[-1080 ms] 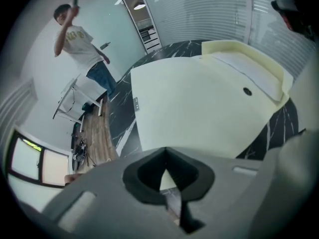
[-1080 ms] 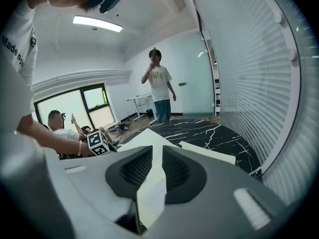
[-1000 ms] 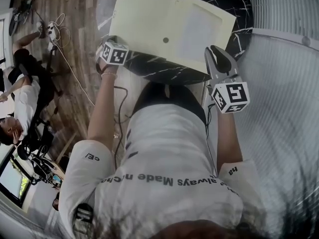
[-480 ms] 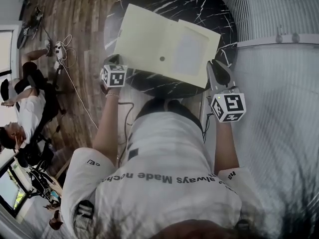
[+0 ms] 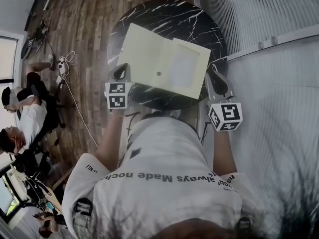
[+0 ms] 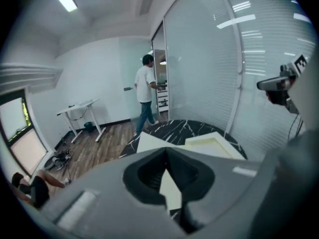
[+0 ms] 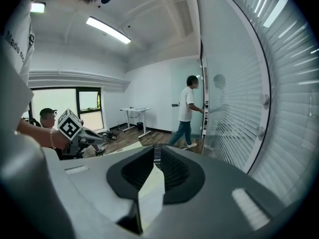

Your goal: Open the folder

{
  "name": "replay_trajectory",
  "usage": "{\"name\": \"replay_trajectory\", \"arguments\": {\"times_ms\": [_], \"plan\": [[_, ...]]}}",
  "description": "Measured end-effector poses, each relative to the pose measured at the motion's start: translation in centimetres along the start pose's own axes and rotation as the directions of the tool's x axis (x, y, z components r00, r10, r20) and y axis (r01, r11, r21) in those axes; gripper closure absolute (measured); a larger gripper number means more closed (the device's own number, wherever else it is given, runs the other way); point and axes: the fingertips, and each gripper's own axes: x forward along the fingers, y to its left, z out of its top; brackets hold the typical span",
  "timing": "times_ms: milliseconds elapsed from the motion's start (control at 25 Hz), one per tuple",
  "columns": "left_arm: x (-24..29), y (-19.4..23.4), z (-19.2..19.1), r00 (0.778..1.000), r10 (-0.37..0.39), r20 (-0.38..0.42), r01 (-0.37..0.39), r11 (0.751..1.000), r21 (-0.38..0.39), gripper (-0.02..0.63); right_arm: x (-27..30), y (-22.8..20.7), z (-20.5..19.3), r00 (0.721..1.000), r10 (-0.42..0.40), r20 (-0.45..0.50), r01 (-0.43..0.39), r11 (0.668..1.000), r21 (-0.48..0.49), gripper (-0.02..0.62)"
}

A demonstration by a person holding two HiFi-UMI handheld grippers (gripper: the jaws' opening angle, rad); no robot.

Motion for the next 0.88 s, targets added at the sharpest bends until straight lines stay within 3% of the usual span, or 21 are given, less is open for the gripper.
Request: {"name": "replay_trajectory", "arguments": {"times_ms": [280,640,880], "plan": [[-3.4,-6.7,7.2,0.973,-0.155,0.172,0.153,0.988,0.02,0.604,-2.1,1.2,3.8,0.999,0.009,0.048,-0.007,0.999,-0.044,0.552],[-6.8,-12.5,14.4,0.9,-0.268,0.343,0.273,0.961,0.034,0.604,-4.2,4.1,7.8,0.993,0.049,0.108,-0.037,0.993,-0.108,0.552],[-9.1,-15.4,18.1,0.83,-0.318,0.458,0.351,0.936,0.013,0.604,-4.6,4.7,9.0,0.991,0.044,0.129,-0.032,0.994,-0.1,0.552]]}}
